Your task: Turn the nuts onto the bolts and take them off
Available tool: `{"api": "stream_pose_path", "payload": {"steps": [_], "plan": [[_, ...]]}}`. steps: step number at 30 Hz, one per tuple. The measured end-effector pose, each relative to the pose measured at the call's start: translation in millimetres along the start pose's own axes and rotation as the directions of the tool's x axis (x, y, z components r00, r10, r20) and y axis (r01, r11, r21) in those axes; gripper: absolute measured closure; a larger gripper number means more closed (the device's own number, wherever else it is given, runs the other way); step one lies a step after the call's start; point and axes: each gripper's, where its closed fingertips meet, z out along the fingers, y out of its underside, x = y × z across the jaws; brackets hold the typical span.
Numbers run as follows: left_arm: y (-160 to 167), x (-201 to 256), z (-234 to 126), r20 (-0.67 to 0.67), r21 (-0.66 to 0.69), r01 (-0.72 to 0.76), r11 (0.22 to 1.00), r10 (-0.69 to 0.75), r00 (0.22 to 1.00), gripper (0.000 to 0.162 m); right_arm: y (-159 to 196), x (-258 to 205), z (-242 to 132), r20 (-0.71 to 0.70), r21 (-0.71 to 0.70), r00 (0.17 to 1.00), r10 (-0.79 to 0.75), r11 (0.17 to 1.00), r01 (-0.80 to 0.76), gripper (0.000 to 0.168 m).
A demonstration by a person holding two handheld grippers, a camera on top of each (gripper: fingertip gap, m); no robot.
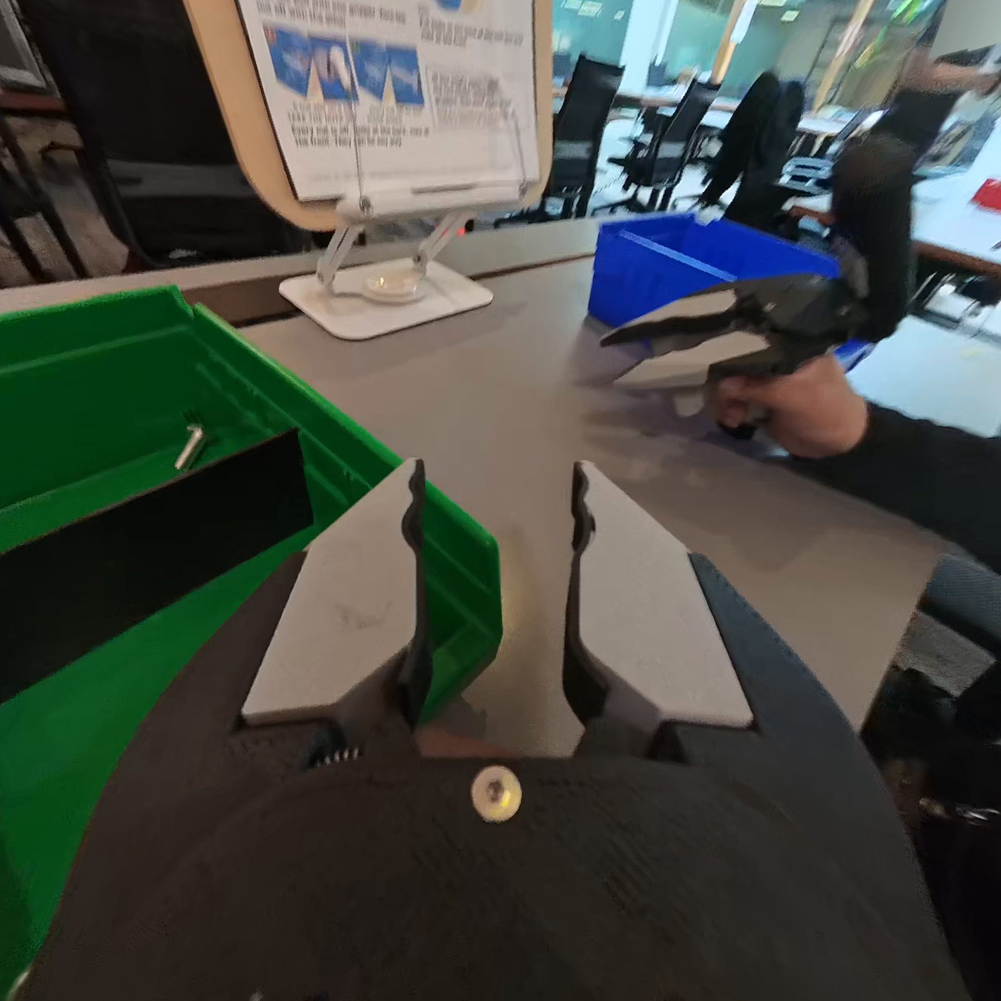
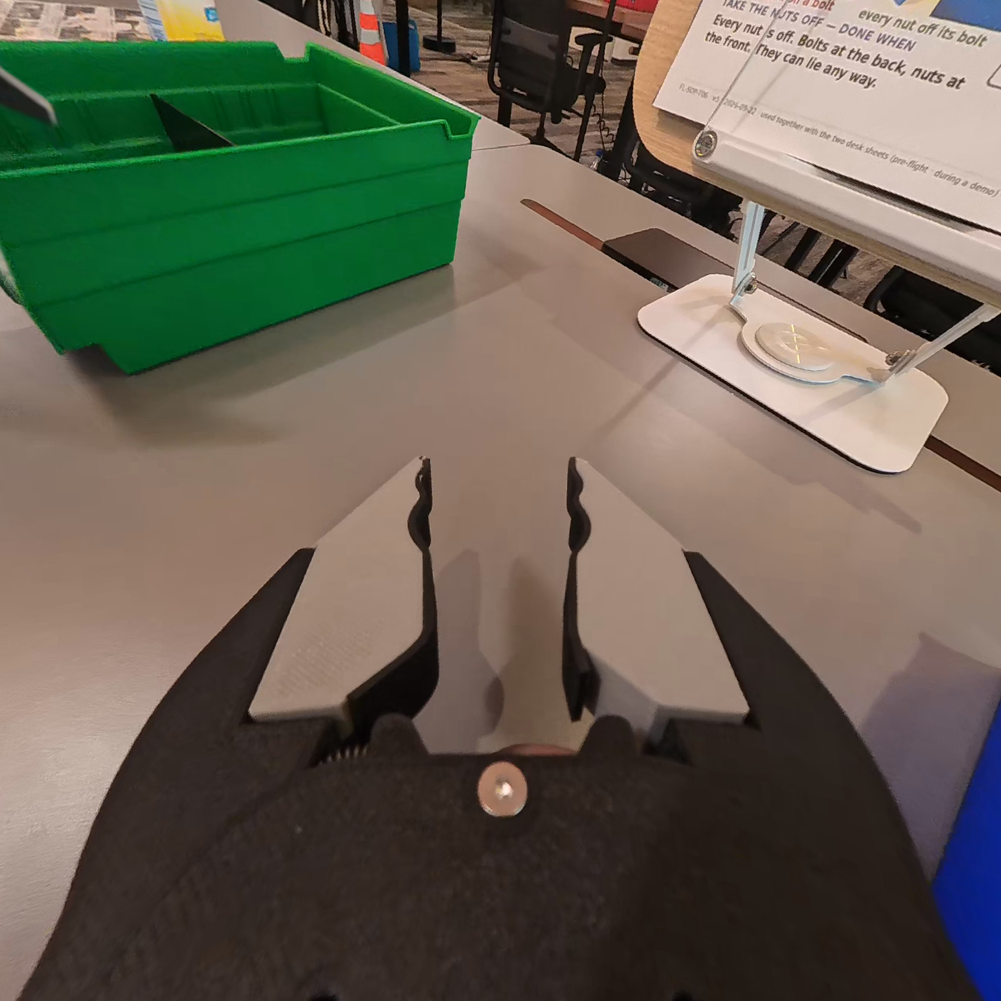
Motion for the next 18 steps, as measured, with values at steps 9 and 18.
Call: {"api": "stream_pose_path", "payload": {"steps": [9,18], "plan": [[-72,-105,-15,0.114,-0.116,-0.138,0.984,0.151,0.982,0.112,-3,-18,0,0.062,0.011,0.998,-0.003,1.0,0.002,0.12],[-7,-186,79,-0.081,-0.631,-0.219,0.744,0.218,0.973,0.114,-11,-32,2,0.17,0.078,0.985,0.01,0.997,-0.023,0.116]]}}
